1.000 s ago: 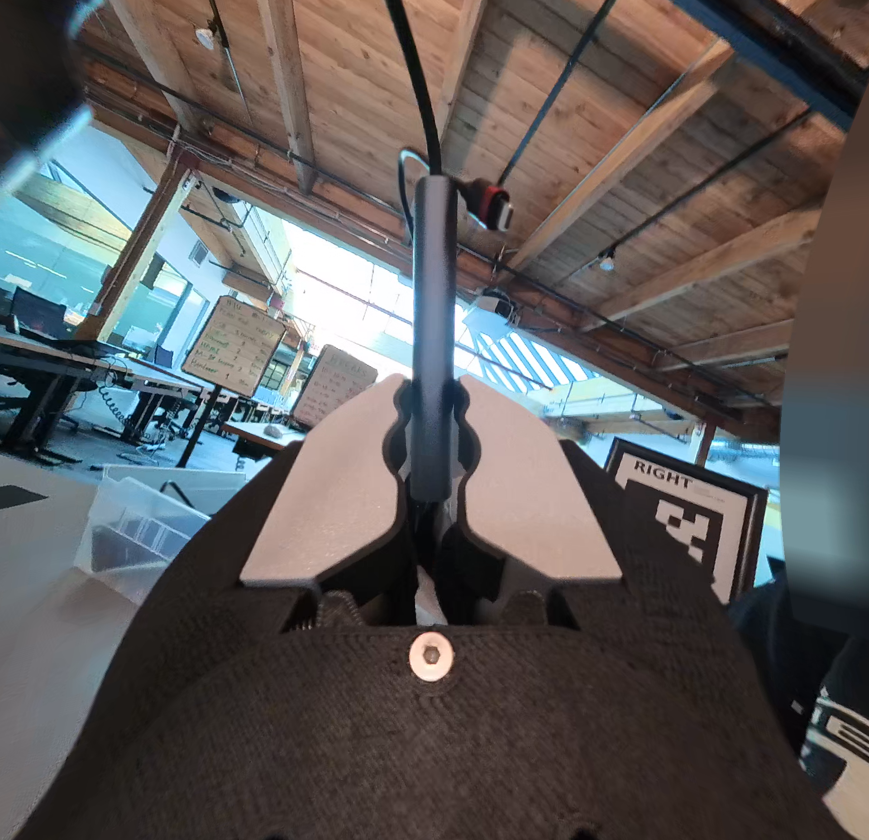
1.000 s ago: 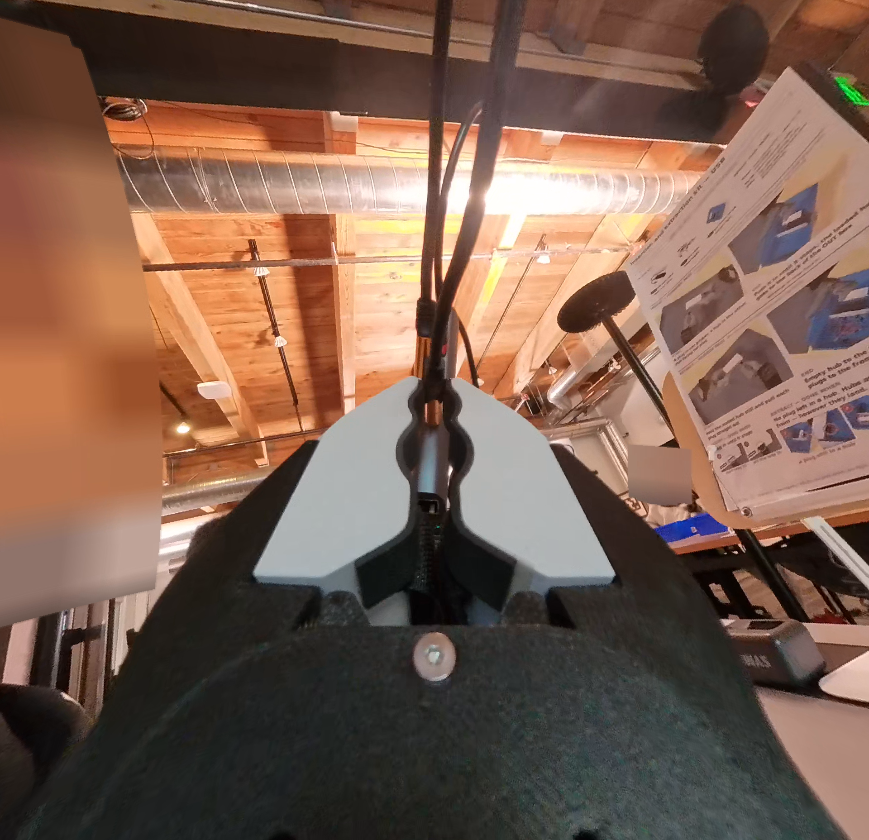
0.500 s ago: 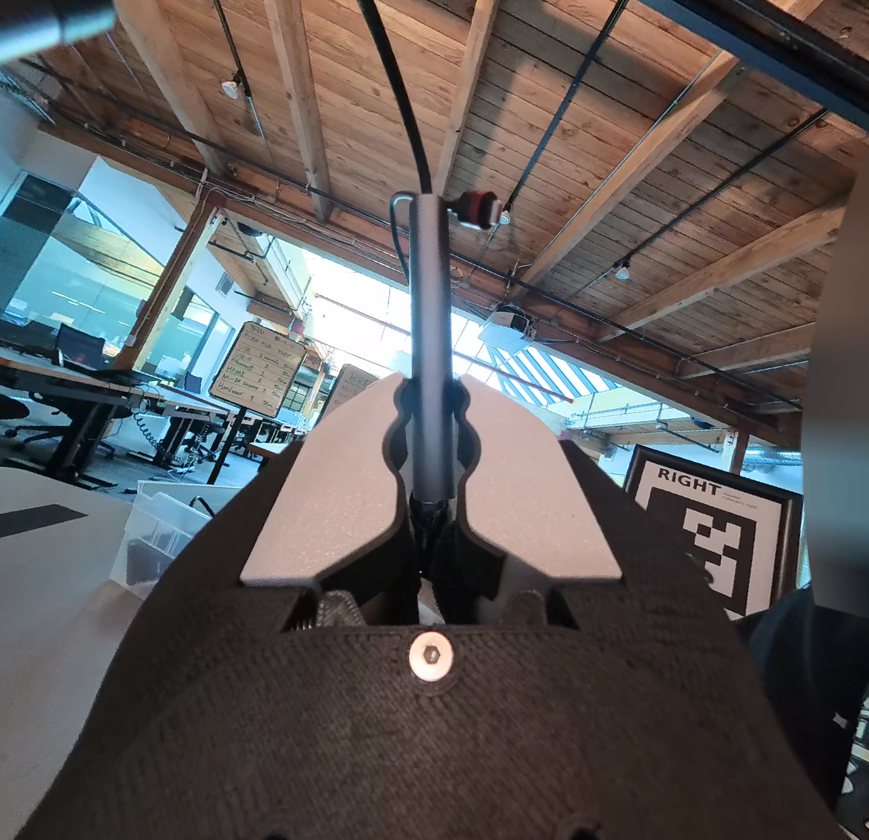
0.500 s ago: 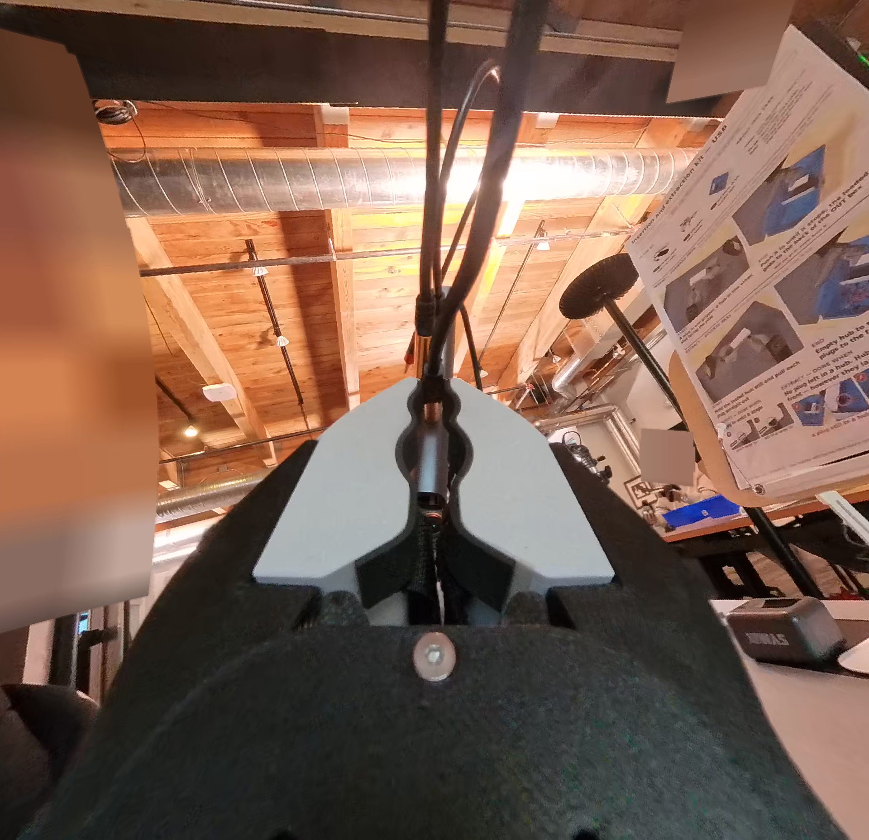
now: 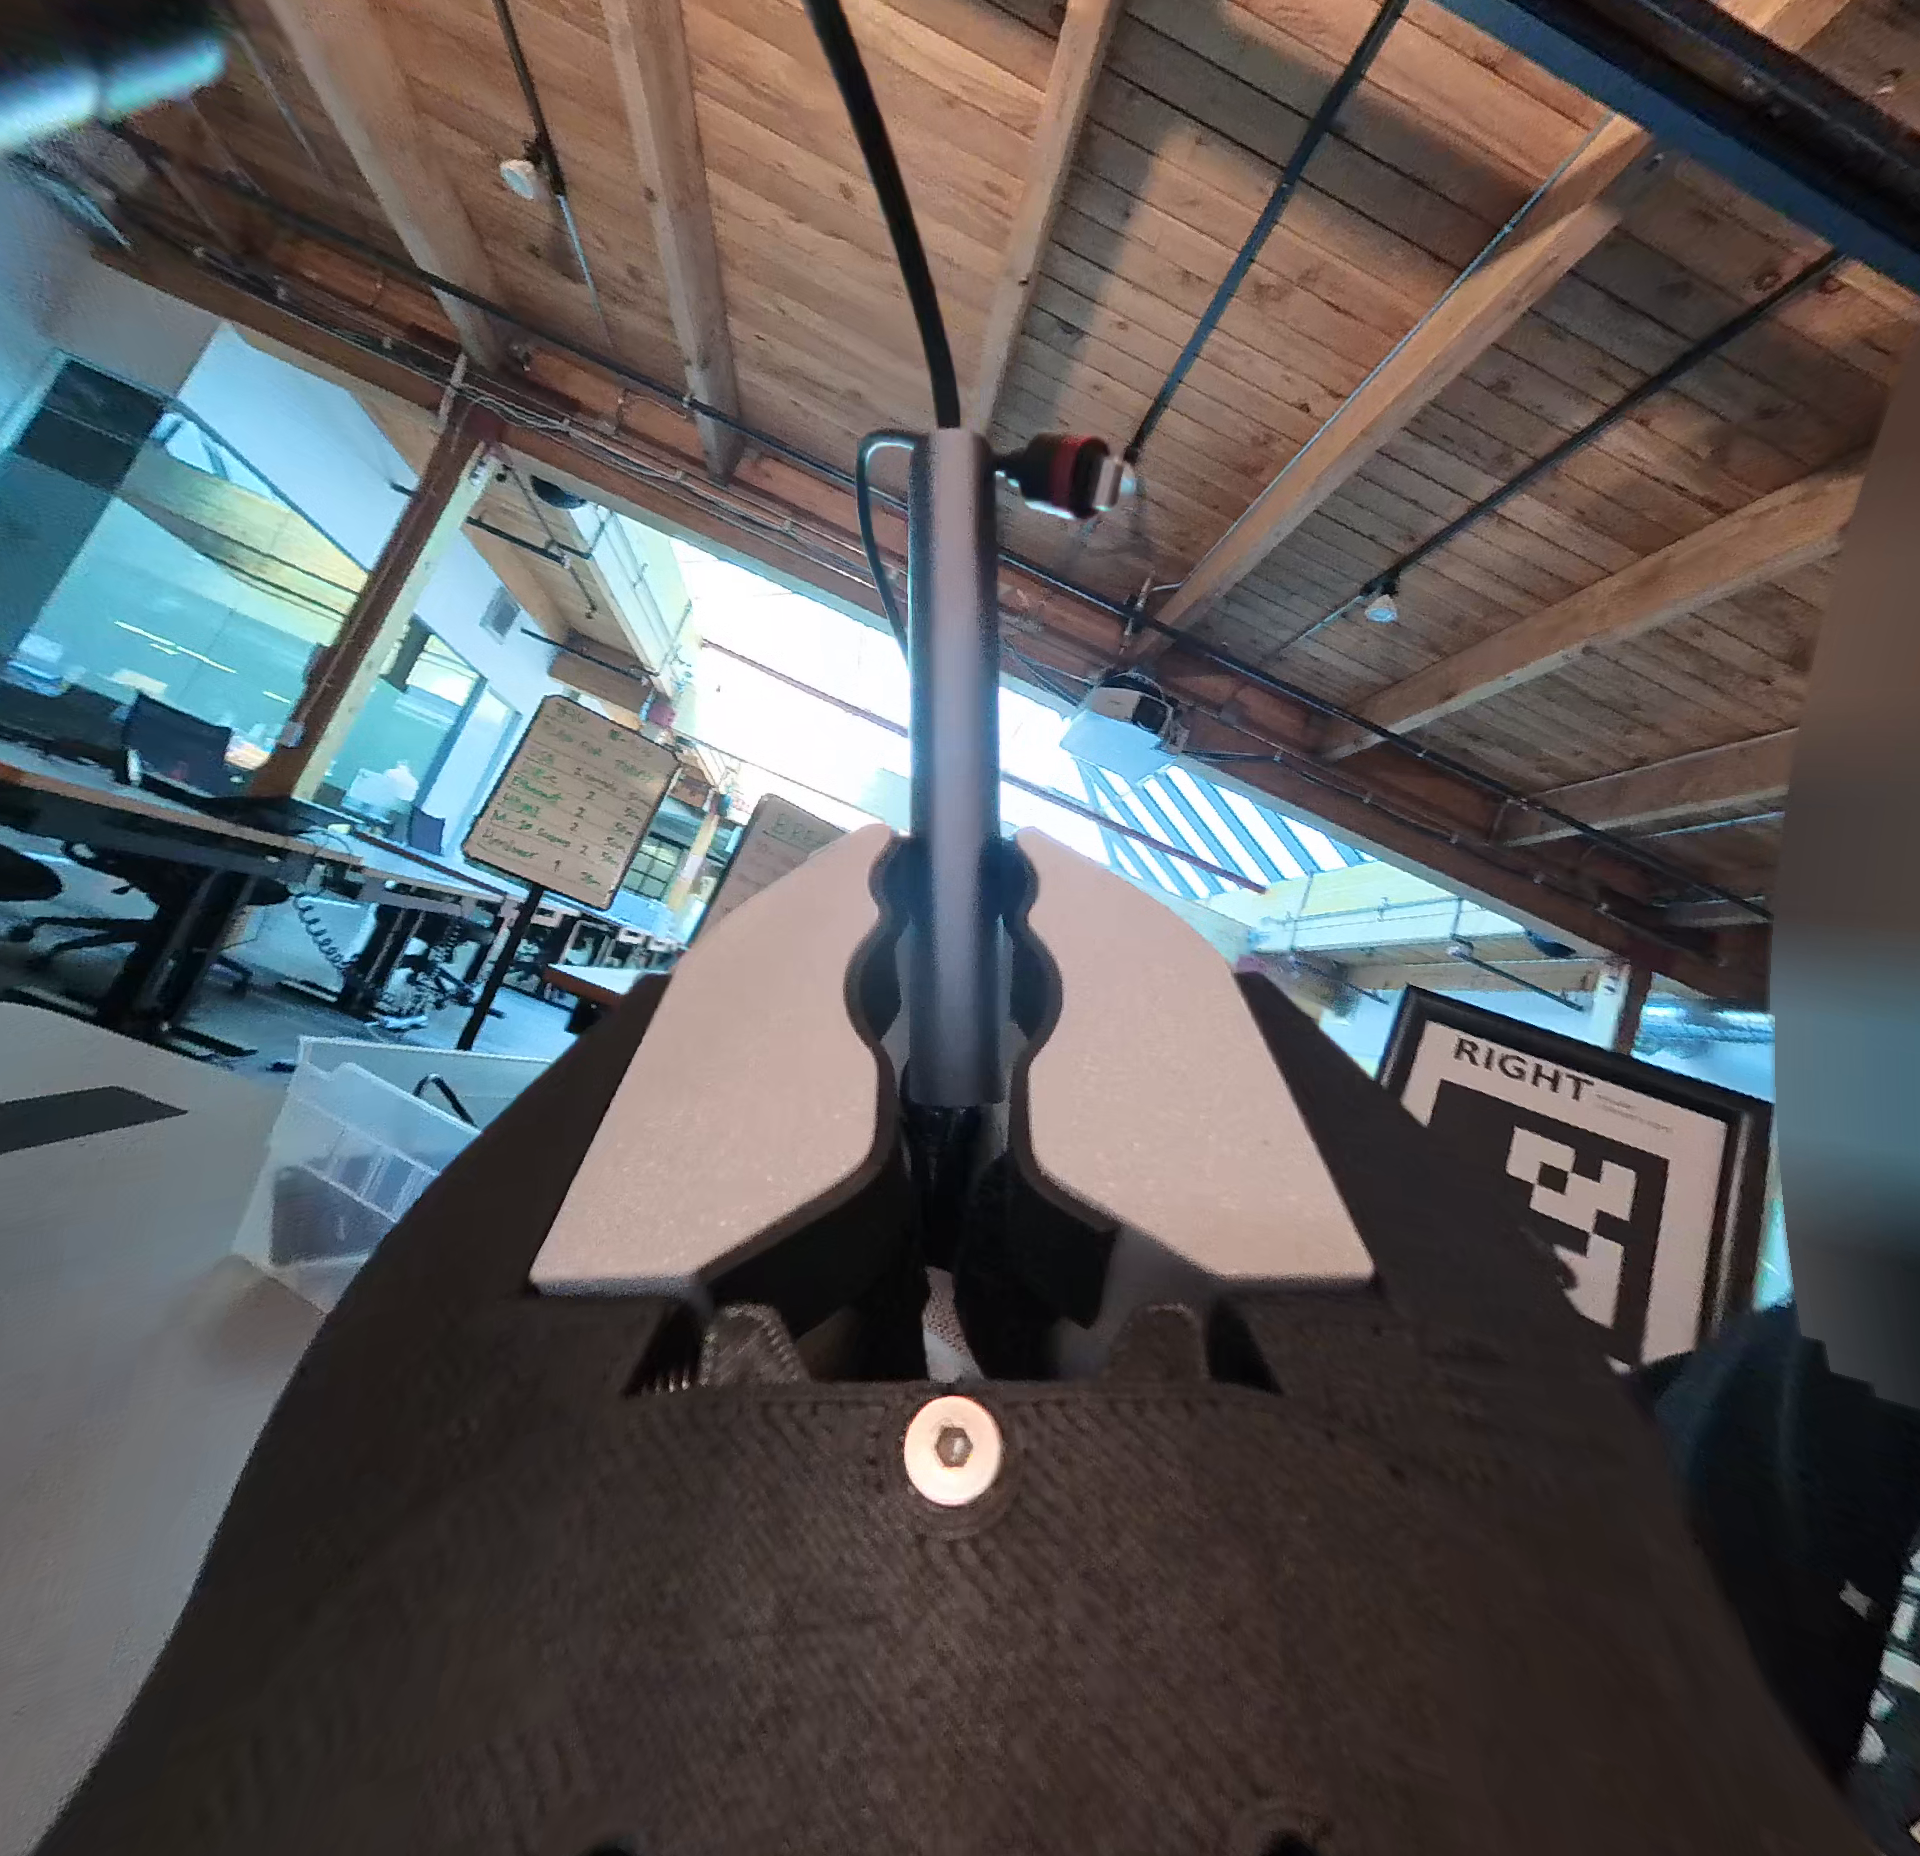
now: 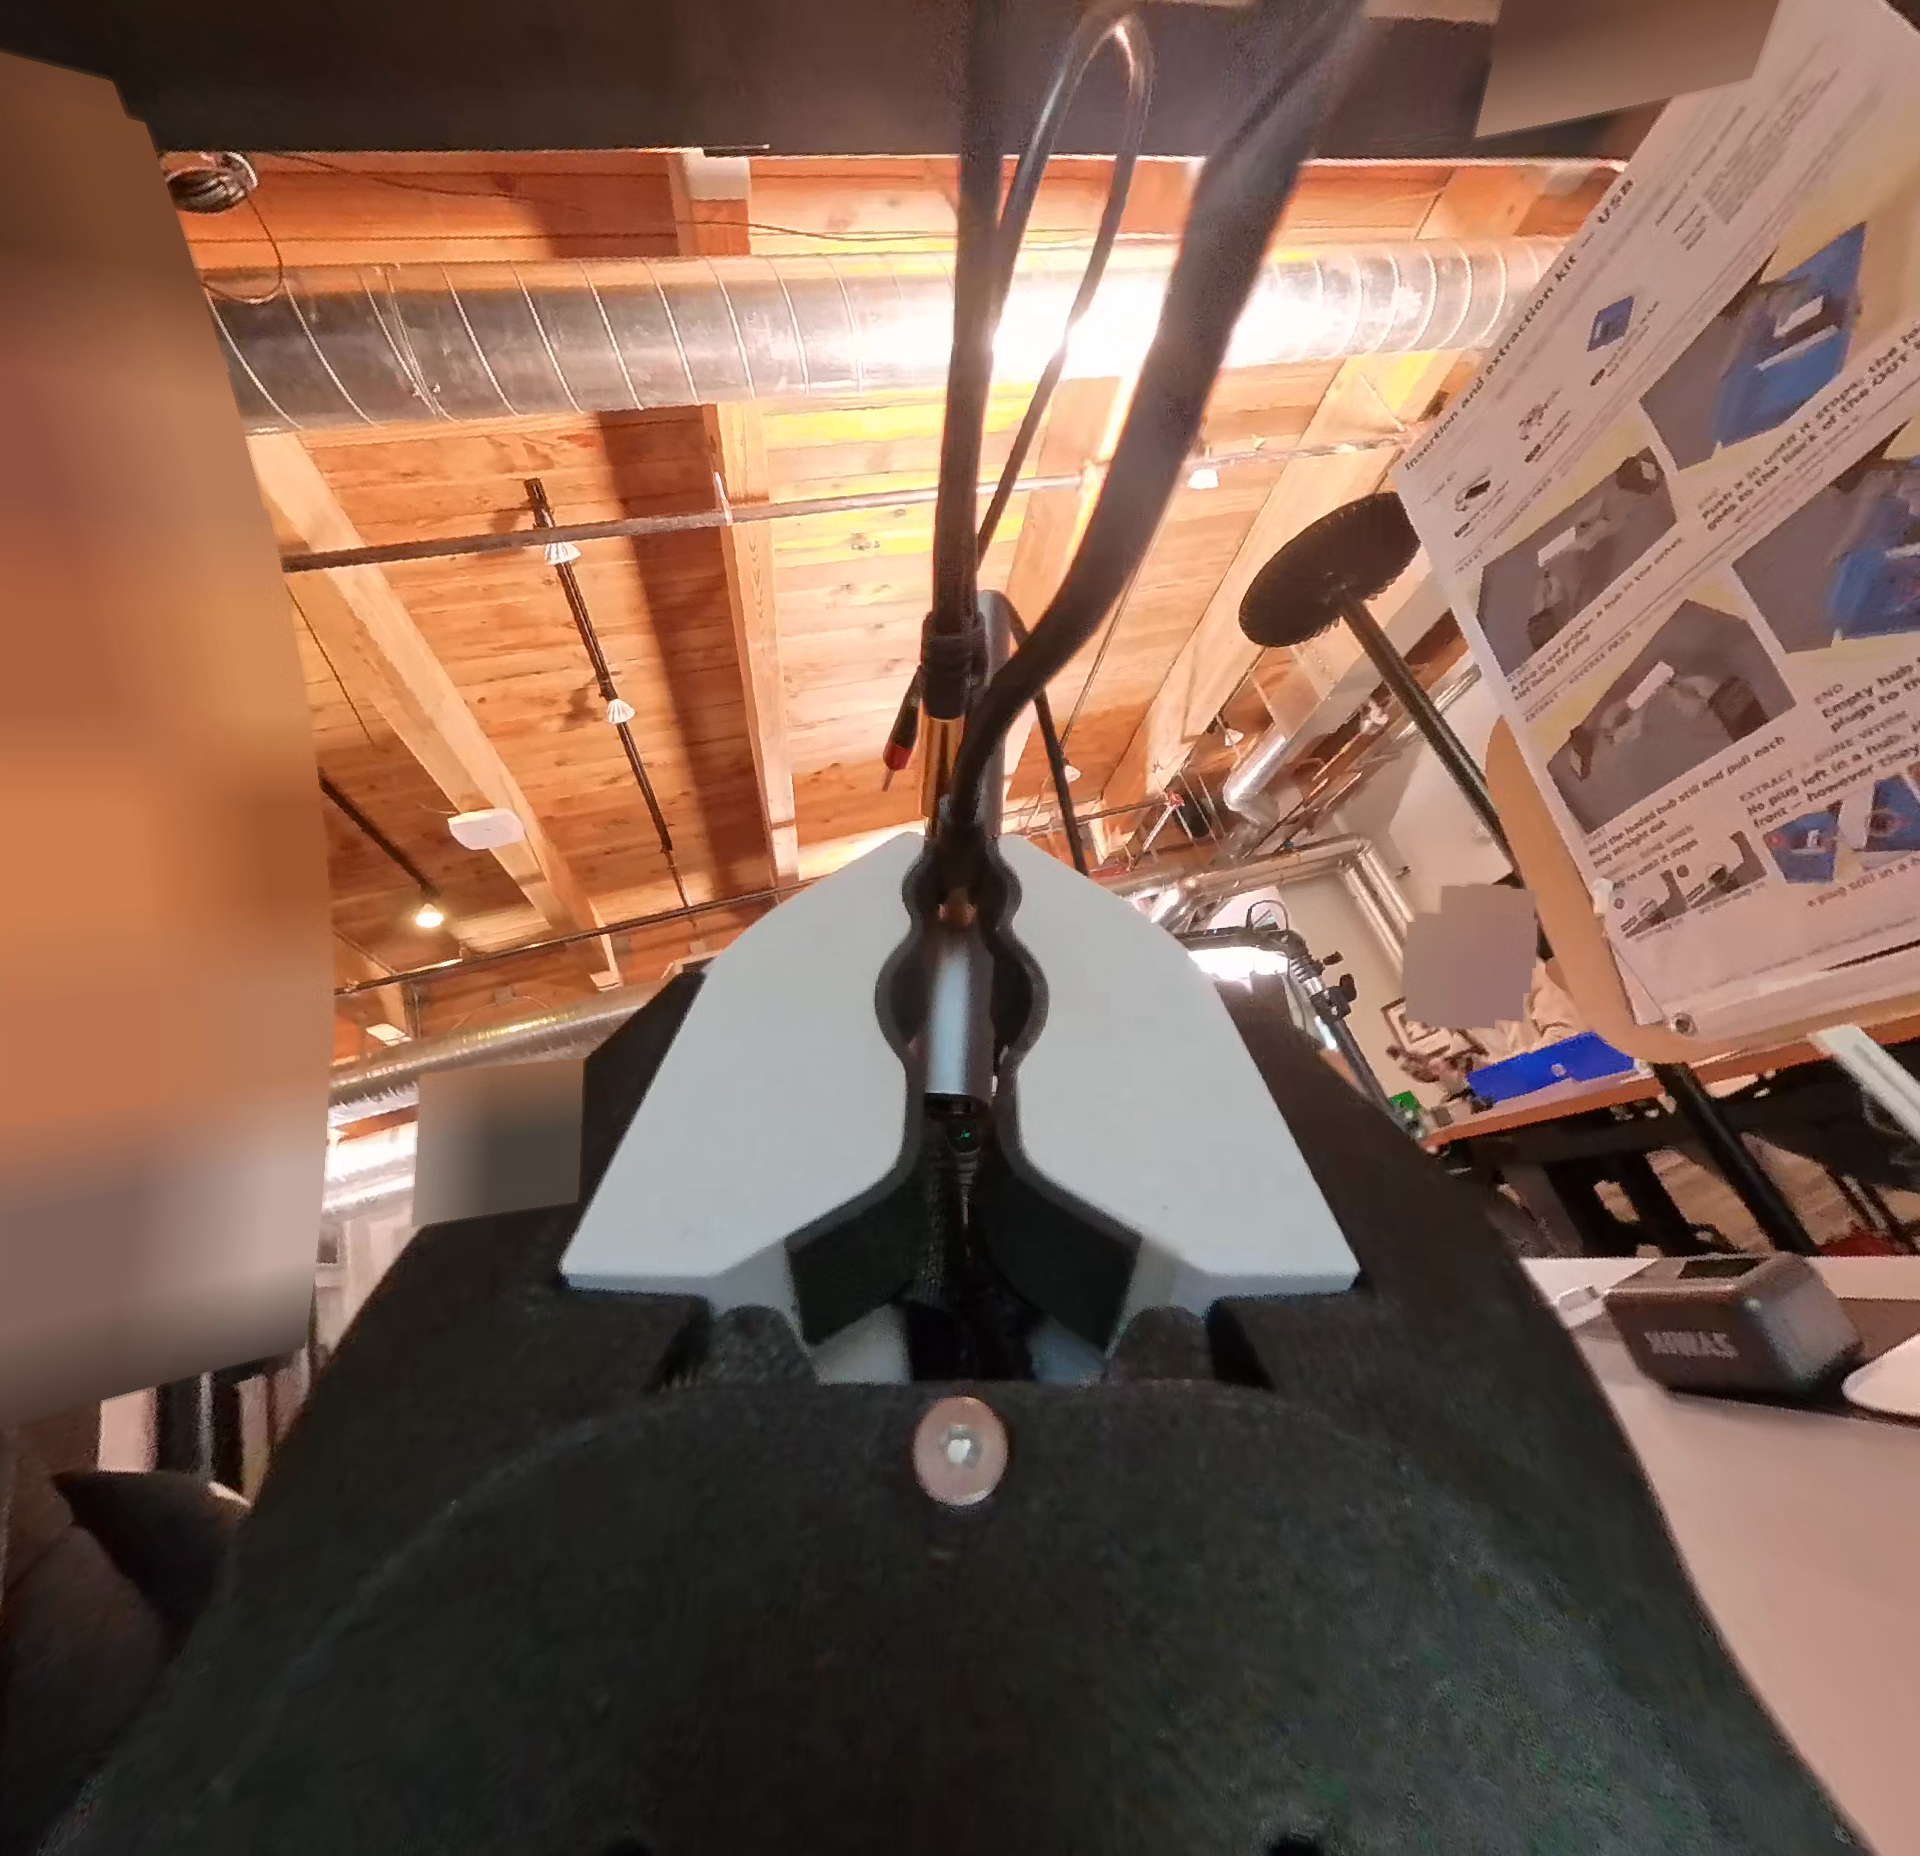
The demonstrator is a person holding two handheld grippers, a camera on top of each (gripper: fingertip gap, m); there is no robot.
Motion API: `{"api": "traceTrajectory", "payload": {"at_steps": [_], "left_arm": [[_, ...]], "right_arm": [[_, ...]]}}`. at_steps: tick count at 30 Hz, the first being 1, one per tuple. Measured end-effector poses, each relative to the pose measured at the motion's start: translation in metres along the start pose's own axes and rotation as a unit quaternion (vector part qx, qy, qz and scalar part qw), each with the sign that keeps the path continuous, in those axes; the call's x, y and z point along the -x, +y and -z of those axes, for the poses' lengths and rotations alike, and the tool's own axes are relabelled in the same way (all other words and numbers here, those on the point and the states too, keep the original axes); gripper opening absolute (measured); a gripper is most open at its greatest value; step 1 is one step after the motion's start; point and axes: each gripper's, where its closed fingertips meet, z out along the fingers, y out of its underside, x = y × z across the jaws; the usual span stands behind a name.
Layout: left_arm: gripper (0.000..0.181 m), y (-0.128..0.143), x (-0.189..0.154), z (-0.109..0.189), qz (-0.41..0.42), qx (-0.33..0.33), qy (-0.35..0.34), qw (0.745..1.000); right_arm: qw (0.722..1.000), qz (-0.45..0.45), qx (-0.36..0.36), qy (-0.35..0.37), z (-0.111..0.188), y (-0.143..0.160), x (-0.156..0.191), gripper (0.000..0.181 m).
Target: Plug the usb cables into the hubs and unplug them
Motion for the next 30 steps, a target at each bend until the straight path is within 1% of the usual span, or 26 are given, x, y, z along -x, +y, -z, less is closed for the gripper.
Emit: {"api": "traceTrajectory", "payload": {"at_steps": [2, 4, 11, 12, 13, 14, 15, 16, 17, 18, 19, 20, 21, 23, 25, 28, 30], "left_arm": [[0.015, -0.001, -0.003, 0.000, 0.010, -0.013, -0.007, 1.000], [0.016, 0.000, -0.008, -0.004, -0.002, -0.009, -0.011, 1.000], [0.016, -0.006, -0.031, -0.015, -0.029, -0.008, 0.015, 0.999], [0.015, -0.022, -0.035, -0.010, -0.020, -0.054, 0.023, 0.998], [0.015, -0.049, -0.032, 0.001, 0.016, -0.114, 0.019, 0.993], [0.016, -0.072, -0.029, 0.011, 0.006, -0.136, 0.010, 0.991], [0.016, -0.085, -0.030, 0.017, -0.055, -0.122, -0.002, 0.991], [0.016, -0.090, -0.029, 0.019, -0.111, -0.090, -0.020, 0.990], [0.016, -0.096, -0.027, 0.021, -0.149, -0.080, -0.041, 0.985], [0.016, -0.097, -0.027, 0.021, -0.169, -0.066, -0.047, 0.982], [0.016, -0.096, -0.027, 0.021, -0.186, -0.053, -0.048, 0.980], [0.016, -0.097, -0.027, 0.021, -0.203, -0.046, -0.049, 0.977], [0.016, -0.095, -0.028, 0.020, -0.215, -0.036, -0.043, 0.975], [0.016, -0.090, -0.027, 0.017, -0.239, -0.012, -0.038, 0.970], [0.016, -0.083, -0.021, 0.017, -0.246, 0.004, -0.040, 0.968], [0.016, -0.078, -0.011, 0.019, -0.223, 0.005, -0.042, 0.974], [0.016, -0.080, -0.007, 0.020, -0.222, 0.003, -0.048, 0.974]], "right_arm": [[0.999, -0.039, 0.008, -0.018, -0.001, 0.000, 0.002, 0.006], [0.997, -0.063, 0.001, -0.044, 0.000, -0.005, 0.007, 0.006], [0.998, -0.013, -0.007, -0.061, -0.008, -0.017, 0.030, 0.006], [0.997, -0.016, -0.063, -0.051, -0.003, -0.036, 0.027, 0.007], [0.983, -0.050, -0.178, -0.013, 0.018, -0.080, 0.009, 0.006], [0.970, -0.057, -0.235, -0.003, 0.040, -0.116, -0.002, 0.006], [0.972, 0.004, -0.234, 0.011, 0.052, -0.137, 0.000, 0.007], [0.980, 0.082, -0.182, 0.016, 0.049, -0.142, 0.009, 0.007], [0.985, 0.140, -0.102, 0.020, 0.036, -0.136, 0.014, 0.007], [0.981, 0.185, -0.049, 0.035, 0.028, -0.131, 0.014, 0.007], [0.972, 0.224, -0.046, 0.048, 0.026, -0.134, 0.016, 0.007], [0.966, 0.245, -0.062, 0.054, 0.028, -0.138, 0.019, 0.007], [0.964, 0.245, -0.085, 0.061, 0.033, -0.143, 0.018, 0.006], [0.969, 0.185, -0.142, 0.081, 0.048, -0.152, 0.007, 0.006], [0.963, 0.136, -0.201, 0.118, 0.066, -0.161, -0.011, 0.006], [0.955, 0.110, -0.227, 0.159, 0.084, -0.167, -0.033, 0.006], [0.951, 0.081, -0.250, 0.162, 0.094, -0.173, -0.041, 0.006]]}}
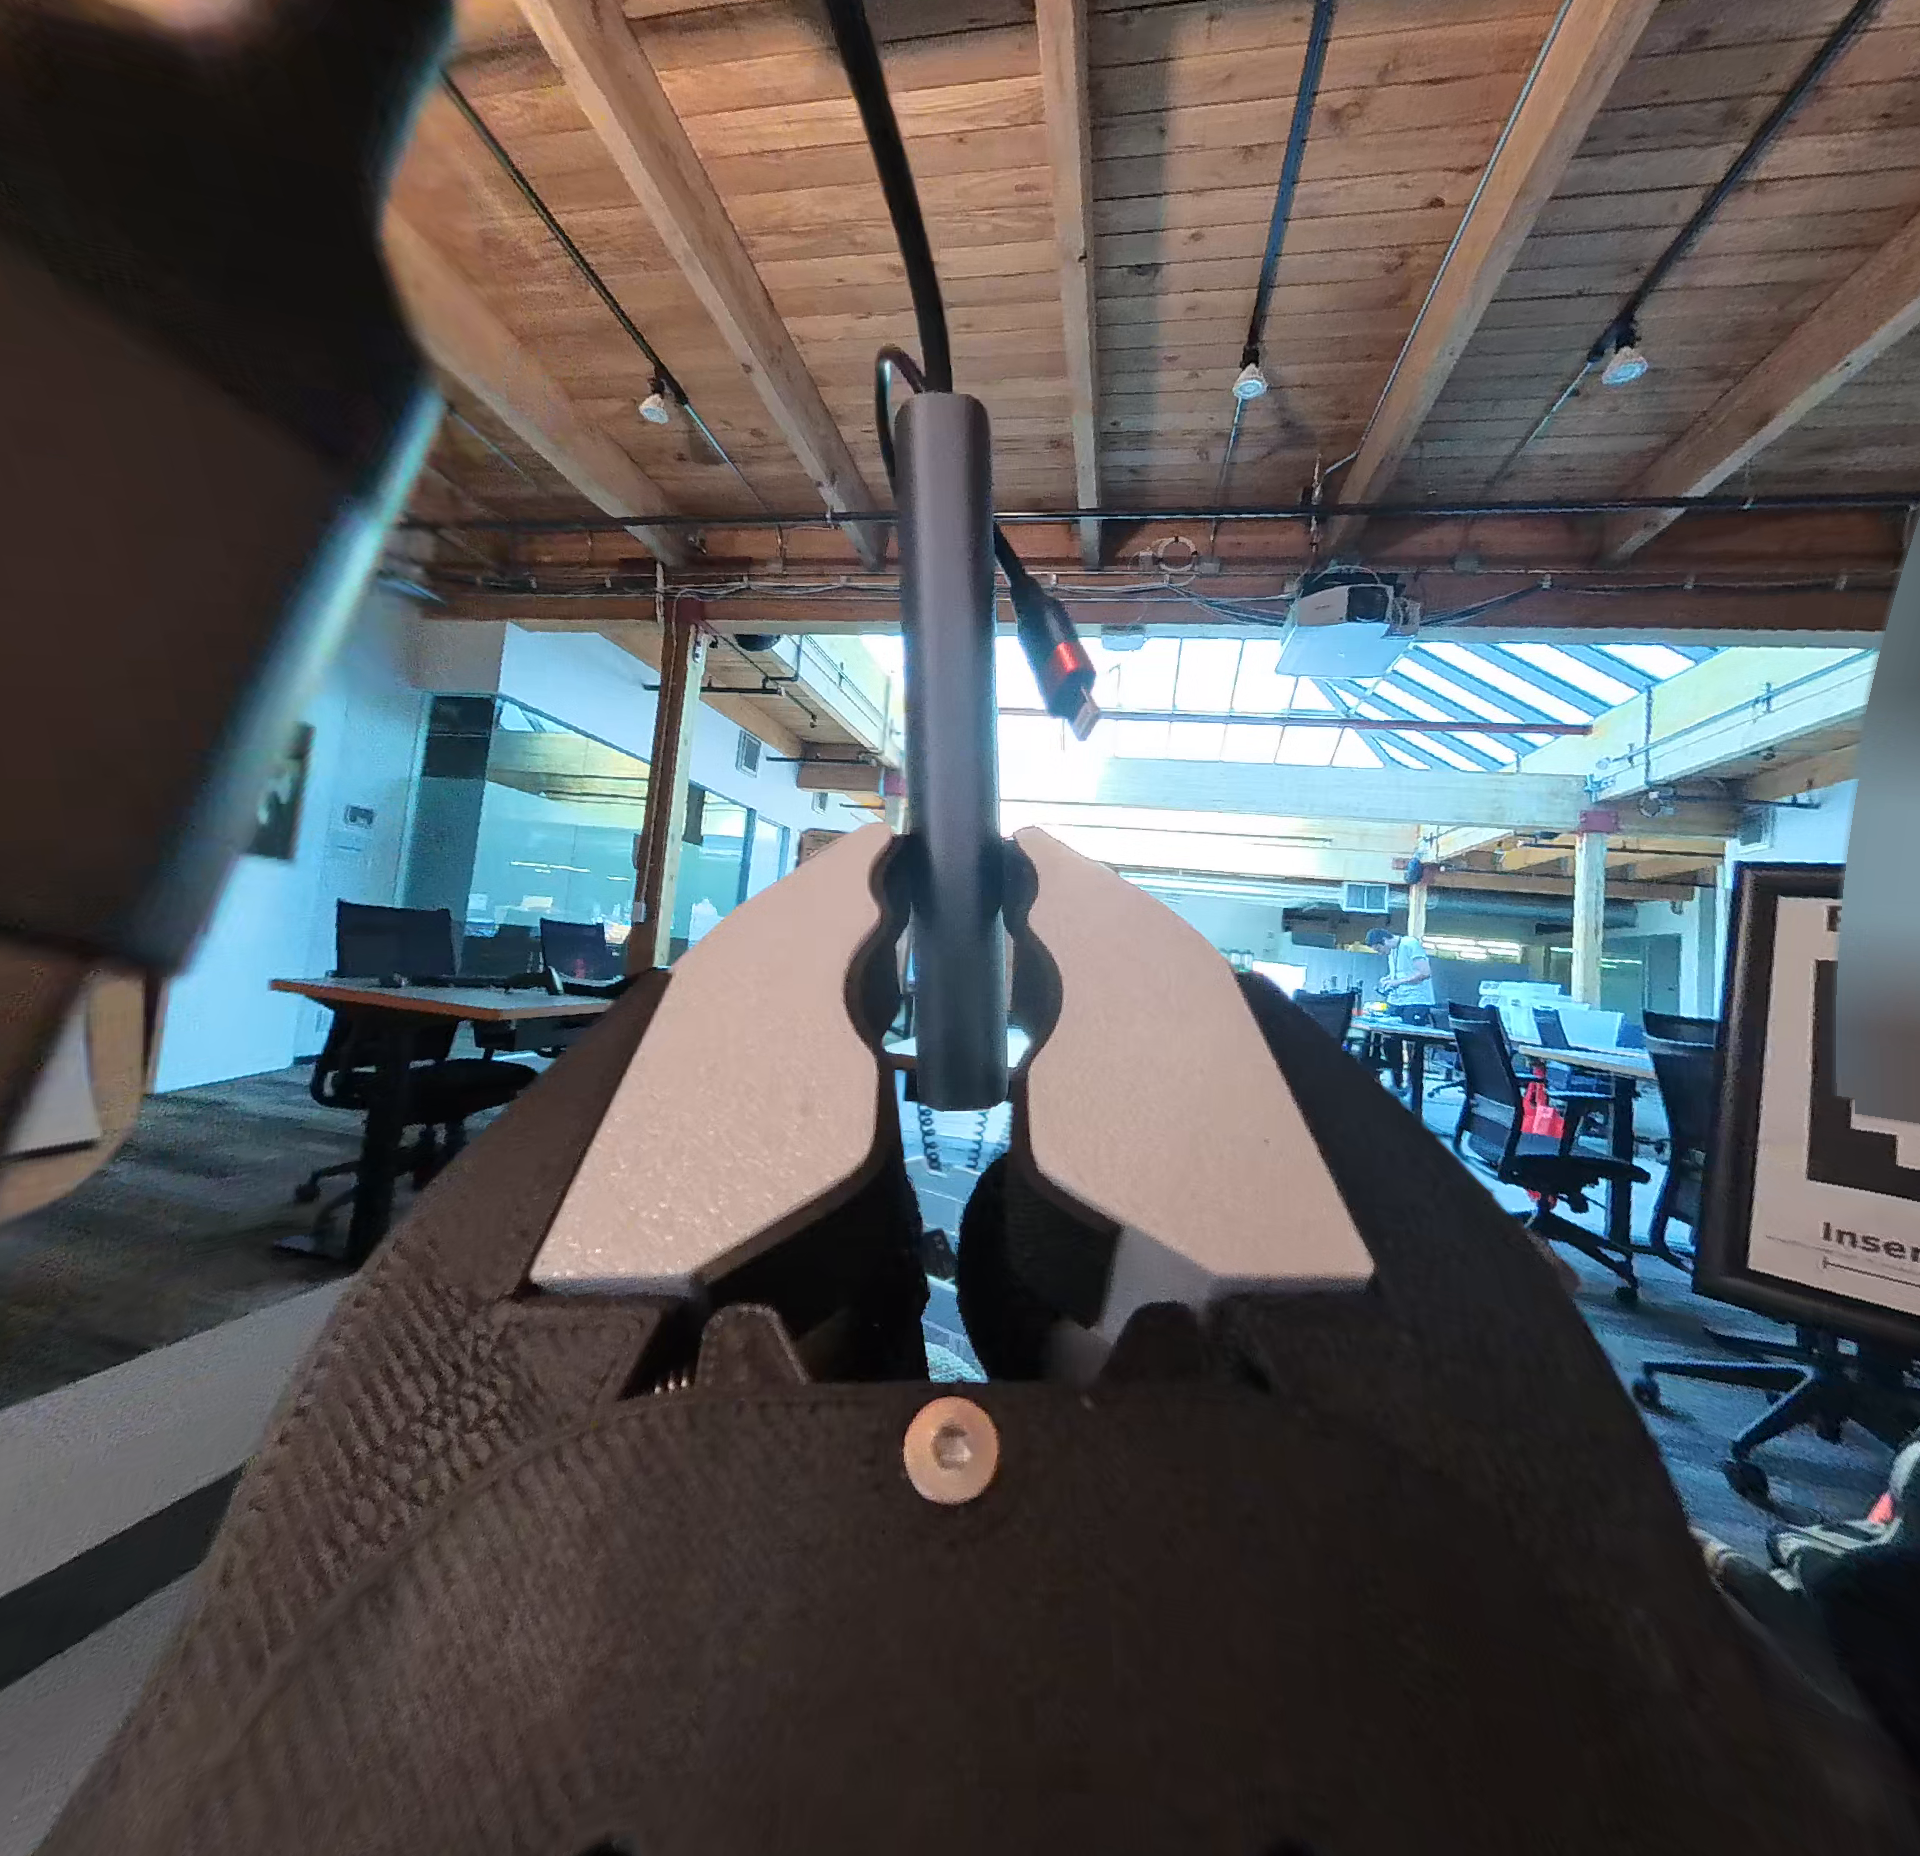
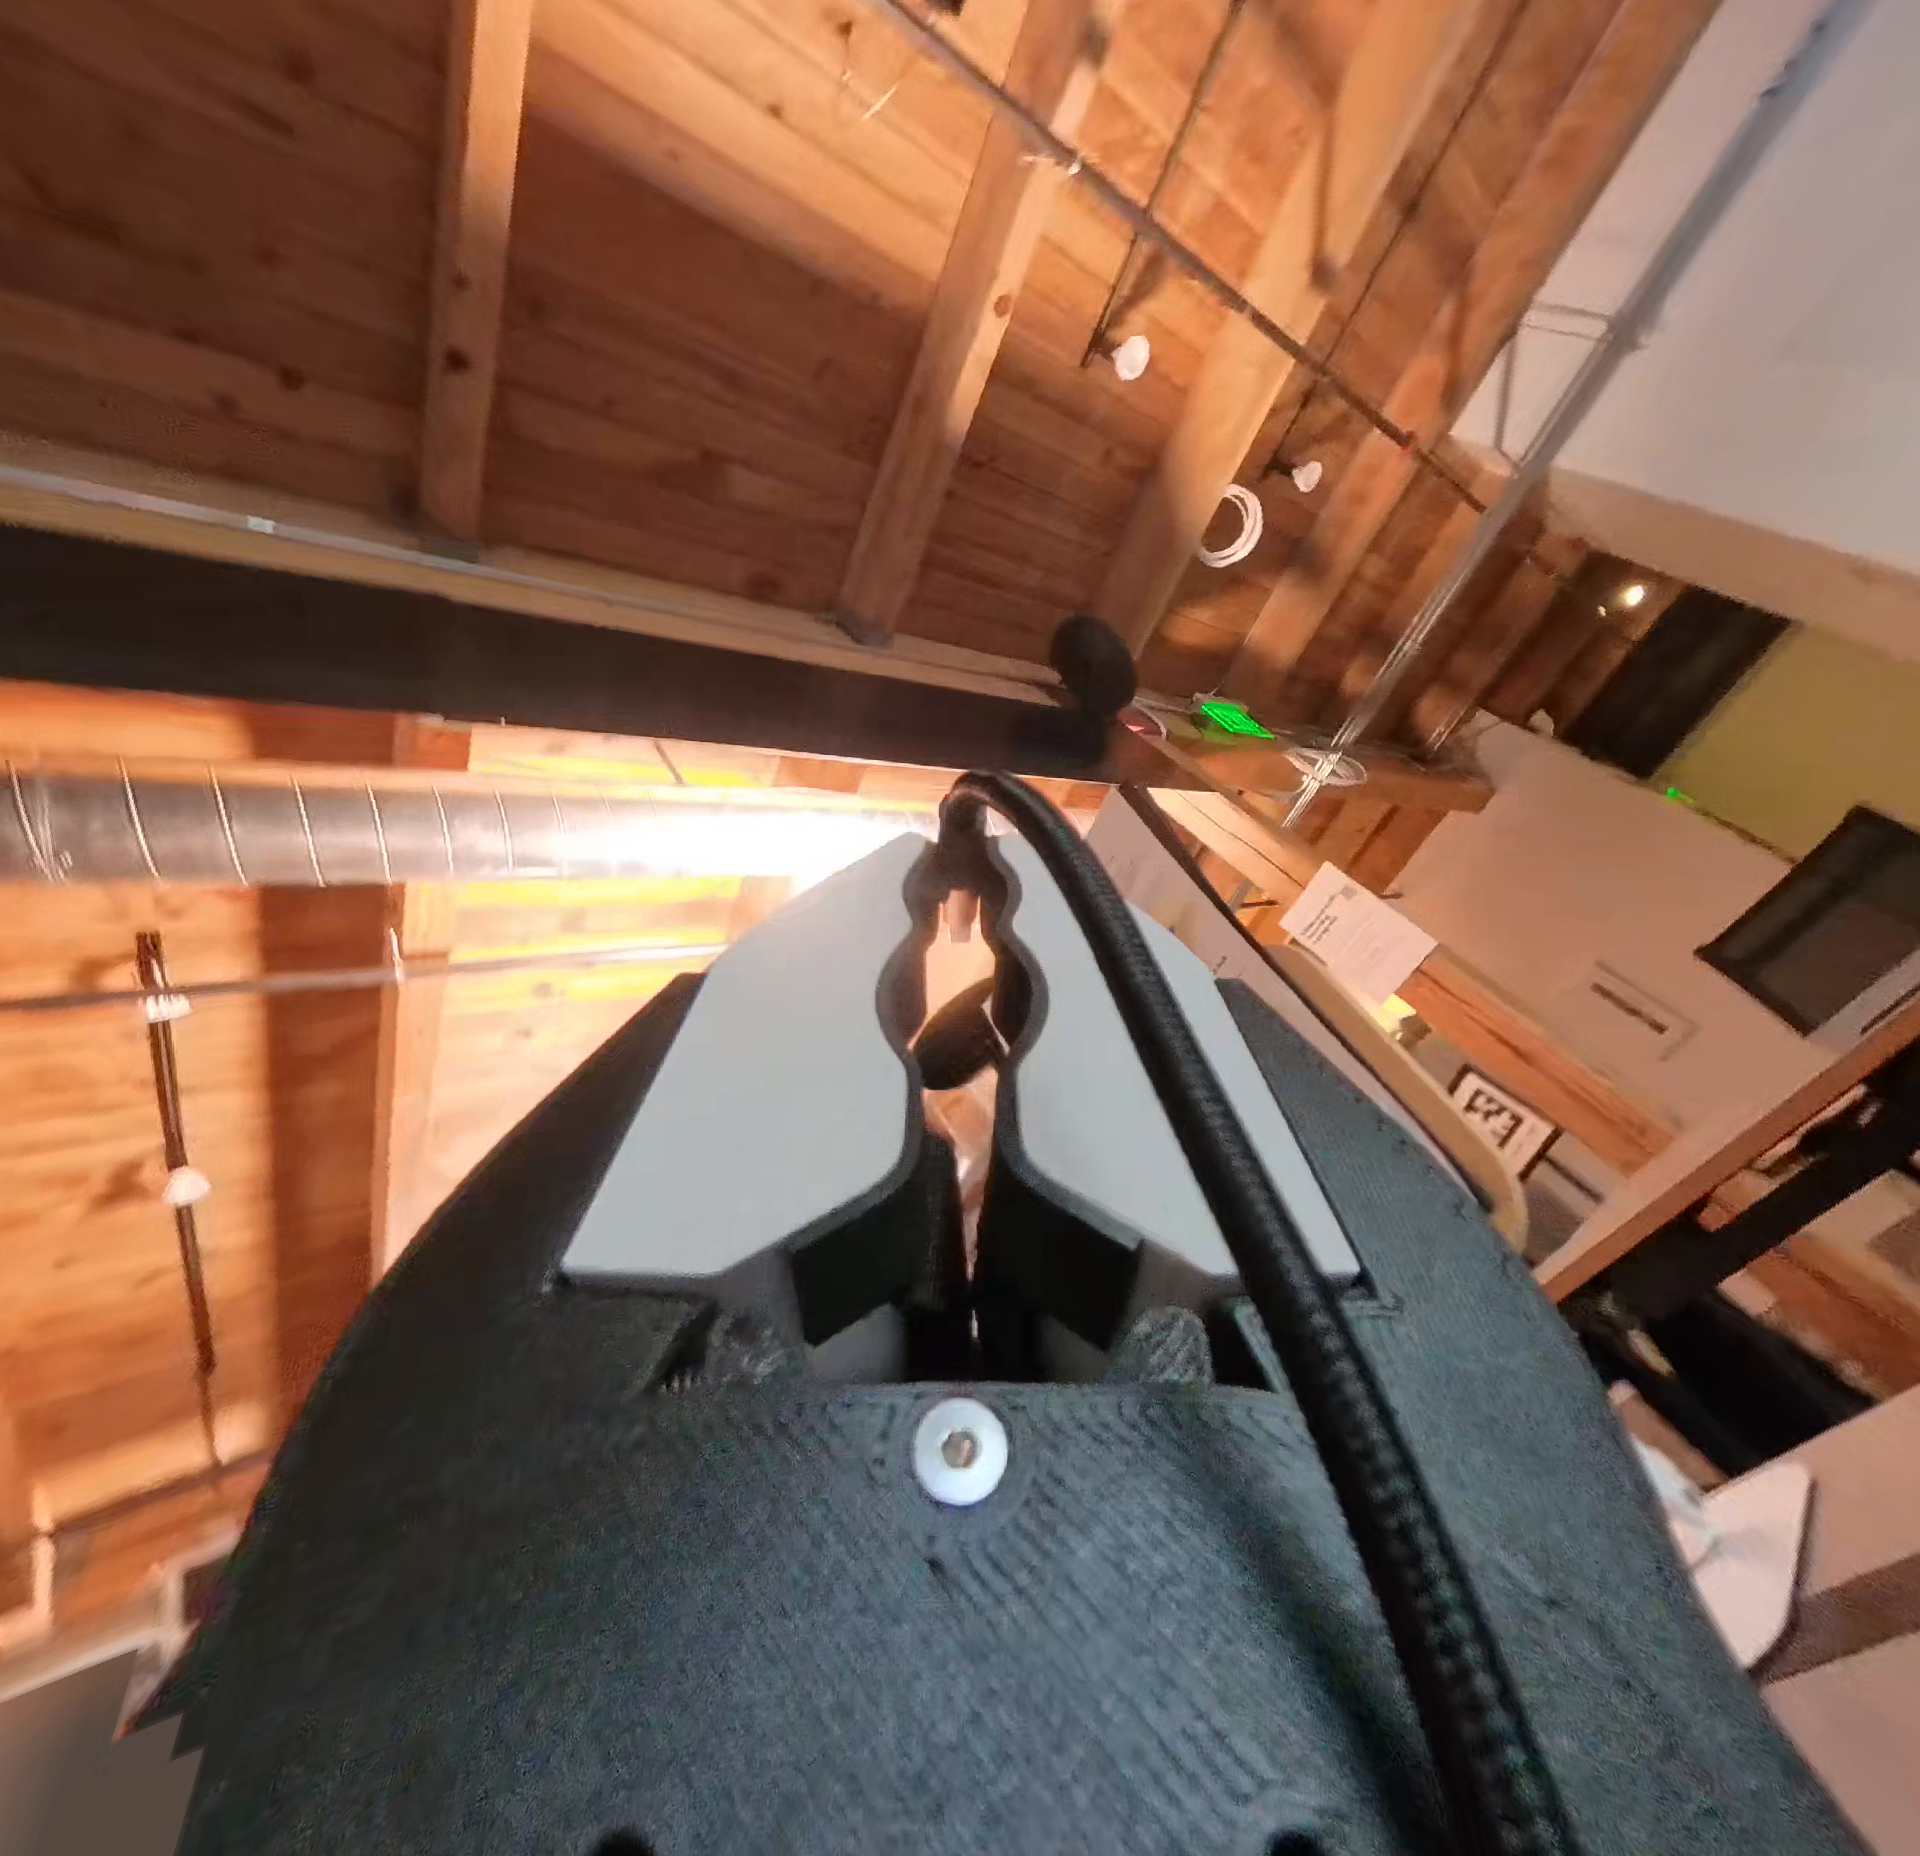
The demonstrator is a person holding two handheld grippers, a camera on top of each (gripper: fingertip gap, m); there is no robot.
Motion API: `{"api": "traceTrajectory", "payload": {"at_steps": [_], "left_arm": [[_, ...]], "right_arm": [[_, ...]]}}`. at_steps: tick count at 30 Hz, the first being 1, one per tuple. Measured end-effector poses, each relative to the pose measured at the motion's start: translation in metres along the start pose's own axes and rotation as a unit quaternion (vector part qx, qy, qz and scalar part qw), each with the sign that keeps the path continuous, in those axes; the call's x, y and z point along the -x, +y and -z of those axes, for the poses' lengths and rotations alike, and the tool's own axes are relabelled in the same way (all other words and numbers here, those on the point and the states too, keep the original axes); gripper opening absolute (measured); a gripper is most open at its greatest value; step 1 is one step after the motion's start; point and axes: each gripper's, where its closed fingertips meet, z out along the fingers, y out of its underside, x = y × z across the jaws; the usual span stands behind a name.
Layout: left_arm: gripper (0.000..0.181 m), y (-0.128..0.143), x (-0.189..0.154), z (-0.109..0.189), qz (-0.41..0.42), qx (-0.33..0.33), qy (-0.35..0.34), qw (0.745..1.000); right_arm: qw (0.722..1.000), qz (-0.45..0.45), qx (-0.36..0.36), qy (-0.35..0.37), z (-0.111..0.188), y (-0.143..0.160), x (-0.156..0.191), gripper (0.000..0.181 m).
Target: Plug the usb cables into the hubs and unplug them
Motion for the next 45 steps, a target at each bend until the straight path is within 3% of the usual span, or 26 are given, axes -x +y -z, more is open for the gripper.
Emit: {"api": "traceTrajectory", "payload": {"at_steps": [2, 5, 8, 11, 13, 15, 18, 20, 22, 24, 28, 31, 34, 37, 39, 42, 45], "left_arm": [[0.016, -0.004, 0.002, 0.001, -0.007, -0.002, -0.001, 1.000], [0.016, -0.014, 0.003, 0.002, -0.015, -0.010, 0.001, 1.000], [0.016, -0.025, 0.003, 0.002, -0.023, -0.020, 0.003, 1.000], [0.016, -0.036, 0.003, 0.004, -0.030, -0.028, 0.007, 0.999], [0.016, -0.043, 0.003, 0.006, -0.032, -0.036, 0.009, 0.999], [0.016, -0.051, 0.003, 0.007, -0.033, -0.044, 0.013, 0.998], [0.016, -0.058, 0.003, 0.009, -0.034, -0.053, 0.016, 0.998], [0.016, -0.059, 0.002, 0.008, -0.034, -0.053, 0.018, 0.998], [0.016, -0.059, 0.001, 0.008, -0.037, -0.051, 0.019, 0.998], [0.016, -0.059, -0.001, 0.007, -0.040, -0.048, 0.022, 0.998], [0.016, -0.063, -0.002, 0.008, -0.042, -0.053, 0.023, 0.997], [0.016, -0.064, 0.001, 0.009, -0.036, -0.053, 0.021, 0.998], [0.016, -0.059, 0.004, 0.009, -0.030, -0.032, 0.019, 0.999], [0.016, -0.046, 0.007, 0.004, -0.028, 0.009, 0.016, 0.999], [0.016, -0.036, 0.006, 0.001, -0.029, 0.033, 0.017, 0.999], [0.016, -0.024, 0.003, -0.004, -0.021, 0.054, 0.028, 0.998], [0.016, -0.017, 0.000, -0.006, -0.028, 0.069, 0.032, 0.997]], "right_arm": [[0.999, -0.034, 0.021, 0.022, 0.000, 0.003, -0.013, 0.006], [0.991, -0.044, 0.125, 0.025, -0.009, 0.028, -0.015, 0.006], [0.964, -0.051, 0.260, -0.008, -0.011, 0.056, 0.004, 0.007], [0.937, -0.025, 0.348, -0.006, -0.001, 0.063, 0.015, 0.007], [0.879, 0.012, 0.477, -0.004, 0.027, 0.076, 0.020, 0.008], [0.781, 0.095, 0.617, 0.027, 0.070, 0.079, 0.013, 0.007], [0.630, 0.230, 0.734, 0.105, 0.117, 0.041, -0.008, 0.007], [0.564, 0.258, 0.771, 0.143, 0.133, 0.011, -0.012, 0.007], [0.522, 0.291, 0.784, 0.170, 0.136, -0.017, -0.016, 0.007], [0.503, 0.322, 0.779, 0.194, 0.130, -0.041, -0.019, 0.007], [0.527, 0.363, 0.744, 0.193, 0.101, -0.067, -0.011, 0.007], [0.504, 0.405, 0.740, 0.186, 0.089, -0.086, -0.003, 0.007], [0.425, 0.447, 0.766, 0.181, 0.093, -0.108, -0.001, 0.007], [0.295, 0.474, 0.812, 0.171, 0.111, -0.133, -0.008, 0.007], [0.234, 0.465, 0.837, 0.167, 0.120, -0.140, -0.014, 0.007], [0.160, 0.458, 0.858, 0.168, 0.127, -0.143, -0.027, 0.007], [0.118, 0.435, 0.878, 0.162, 0.133, -0.130, -0.046, 0.007]]}}
